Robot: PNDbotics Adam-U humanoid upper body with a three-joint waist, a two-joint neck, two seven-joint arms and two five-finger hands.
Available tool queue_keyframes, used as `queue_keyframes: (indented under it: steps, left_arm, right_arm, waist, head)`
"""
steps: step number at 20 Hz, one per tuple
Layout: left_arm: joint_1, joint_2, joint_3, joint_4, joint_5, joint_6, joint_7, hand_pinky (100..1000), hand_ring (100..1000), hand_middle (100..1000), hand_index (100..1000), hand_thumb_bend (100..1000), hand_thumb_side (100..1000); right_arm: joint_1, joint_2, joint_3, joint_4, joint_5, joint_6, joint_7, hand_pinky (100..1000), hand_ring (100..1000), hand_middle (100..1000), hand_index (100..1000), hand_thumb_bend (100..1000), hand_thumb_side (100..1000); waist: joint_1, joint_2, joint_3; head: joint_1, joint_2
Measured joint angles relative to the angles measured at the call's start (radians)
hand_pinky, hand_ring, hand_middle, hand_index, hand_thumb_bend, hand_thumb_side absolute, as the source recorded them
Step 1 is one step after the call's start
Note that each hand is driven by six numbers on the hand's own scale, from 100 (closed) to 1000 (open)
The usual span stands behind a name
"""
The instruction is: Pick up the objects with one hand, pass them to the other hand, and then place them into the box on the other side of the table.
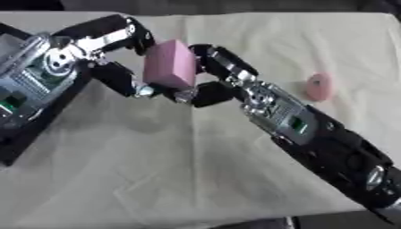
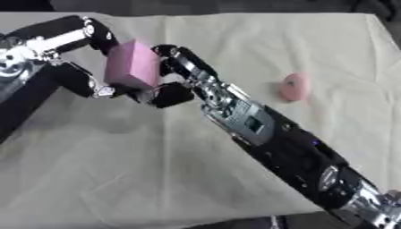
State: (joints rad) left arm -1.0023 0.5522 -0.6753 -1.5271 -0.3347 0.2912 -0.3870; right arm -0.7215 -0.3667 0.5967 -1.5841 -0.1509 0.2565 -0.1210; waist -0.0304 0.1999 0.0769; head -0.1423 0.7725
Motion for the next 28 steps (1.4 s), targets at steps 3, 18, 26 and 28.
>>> queue_keyframes:
  steps: [3,18,26,28]
  left_arm:
    - [0.0,0.0,0.0,0.0,0.0,0.006,0.005,780,666,580,431,235,209]
    - [0.009,0.005,0.001,0.0,0.003,0.037,0.026,766,645,543,400,239,157]
    - [0.022,0.027,0.008,-0.007,0.016,0.043,0.023,765,644,539,397,237,154]
    - [0.028,0.035,0.008,-0.007,0.018,0.045,0.023,765,644,538,396,236,154]
  right_arm:
    - [0.001,0.0,-0.004,-0.001,0.014,-0.003,0.01,800,686,761,714,530,141]
    - [0.011,-0.002,-0.005,-0.008,0.059,-0.002,0.006,818,739,818,831,503,374]
    - [0.018,-0.003,-0.004,-0.009,0.065,0.001,-0.001,824,752,832,848,573,454]
    - [0.018,-0.004,-0.005,-0.01,0.072,-0.001,-0.001,825,755,835,851,580,453]
  waist:
    - [0.0,0.0,-0.001]
    - [0.0,0.0,-0.001]
    - [0.0,0.0,-0.001]
    - [0.0,0.0,0.0]
  head:
    - [0.0,0.0]
    - [0.001,0.0]
    - [0.002,0.0]
    - [0.003,0.0]
